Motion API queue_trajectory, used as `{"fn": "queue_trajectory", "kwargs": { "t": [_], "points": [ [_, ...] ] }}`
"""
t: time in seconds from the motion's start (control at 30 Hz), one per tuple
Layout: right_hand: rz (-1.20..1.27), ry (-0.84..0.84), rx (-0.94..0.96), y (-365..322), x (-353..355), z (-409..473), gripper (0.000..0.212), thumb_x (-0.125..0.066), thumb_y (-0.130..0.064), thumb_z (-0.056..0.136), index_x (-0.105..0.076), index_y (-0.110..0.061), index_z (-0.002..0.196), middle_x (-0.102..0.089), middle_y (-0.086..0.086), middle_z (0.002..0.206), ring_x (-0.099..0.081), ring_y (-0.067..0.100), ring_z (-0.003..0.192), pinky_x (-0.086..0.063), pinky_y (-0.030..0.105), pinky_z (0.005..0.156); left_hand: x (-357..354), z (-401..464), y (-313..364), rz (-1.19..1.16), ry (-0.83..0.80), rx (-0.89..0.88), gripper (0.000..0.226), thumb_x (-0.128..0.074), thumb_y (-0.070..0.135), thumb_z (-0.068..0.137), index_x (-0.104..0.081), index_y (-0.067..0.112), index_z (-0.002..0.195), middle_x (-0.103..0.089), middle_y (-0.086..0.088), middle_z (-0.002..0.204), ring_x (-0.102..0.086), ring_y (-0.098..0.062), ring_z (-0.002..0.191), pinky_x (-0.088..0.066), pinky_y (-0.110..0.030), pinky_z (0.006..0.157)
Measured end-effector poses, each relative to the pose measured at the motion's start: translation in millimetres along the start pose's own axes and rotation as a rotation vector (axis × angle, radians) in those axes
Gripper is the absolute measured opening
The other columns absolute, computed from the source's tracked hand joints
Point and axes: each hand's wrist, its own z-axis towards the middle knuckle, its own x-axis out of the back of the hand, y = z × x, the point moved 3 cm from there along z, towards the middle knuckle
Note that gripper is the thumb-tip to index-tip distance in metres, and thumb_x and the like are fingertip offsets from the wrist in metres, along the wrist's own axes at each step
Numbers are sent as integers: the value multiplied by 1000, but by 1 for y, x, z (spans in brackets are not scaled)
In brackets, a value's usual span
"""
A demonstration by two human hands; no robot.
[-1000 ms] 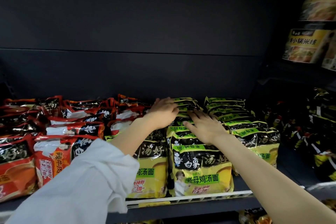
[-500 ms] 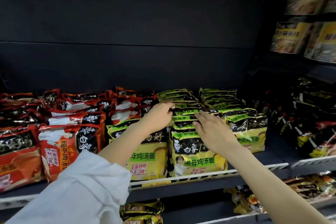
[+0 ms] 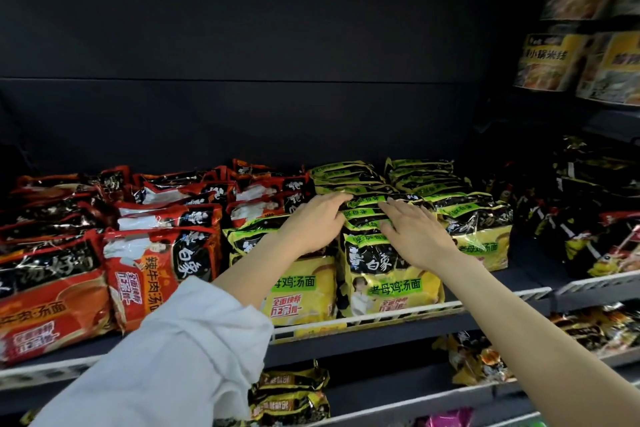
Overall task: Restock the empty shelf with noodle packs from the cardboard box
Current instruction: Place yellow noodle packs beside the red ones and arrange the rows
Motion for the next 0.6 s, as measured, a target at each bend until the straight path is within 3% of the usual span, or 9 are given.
{"fn": "queue_trajectory", "kwargs": {
  "t": [0.07,0.13,0.23,0.3,0.47,0.53,0.6],
  "points": [
    [15,16,-21,-2,0,1,54,-22,-38,101,-15,-21,152,-13,-1,160,-11,15,147,-4,36,120,0,7,3,-39,-43,-17,52,-31,11,100,-23,24,149,-23,-2,157,-23,-19,144,-21,-37,118],
    [15,22,-36,-3,0,1,55,-23,-38,100,-15,-21,152,-13,-2,160,-12,16,146,-5,36,120,0,15,5,-45,-66,-24,49,-31,6,100,-30,20,147,-28,-6,155,-29,-20,142,-23,-32,116],
    [12,23,-34,-4,0,0,55,-21,-38,100,-13,-21,152,-10,-1,160,-9,16,147,-5,37,119,1,28,6,2,-35,-6,50,-42,-10,92,-48,14,137,-47,-13,141,-54,-23,122,-43,-34,105],
    [14,10,-27,-4,0,0,55,-20,-37,100,-11,-22,153,-6,-3,161,-6,14,147,-4,38,119,2,33,7,31,-42,34,53,-48,-16,87,-53,12,132,-53,-15,132,-61,-24,110,-52,-38,93],
    [11,7,-13,-2,1,0,55,-19,-38,100,-10,-25,153,-4,-6,161,-6,12,147,-9,39,117,10,37,17,88,-30,126,27,-48,4,93,-60,5,117,-58,-17,122,-58,-31,109,-49,-38,92],
    [13,17,-1,0,1,0,55,-19,-39,100,-8,-27,153,-4,-5,161,-6,13,147,-10,39,116,12,36,17,103,-10,131,22,-50,-3,89,-60,7,106,-58,-12,117,-58,-26,99,-50,-34,85],
    [15,24,16,2,0,0,55,-19,-39,99,-7,-29,152,-4,-4,161,-5,14,147,-9,40,116,16,34,15,130,30,97,19,-49,-4,89,-56,12,84,-58,-12,113,-58,-29,101,-49,-37,89]
  ]
}}
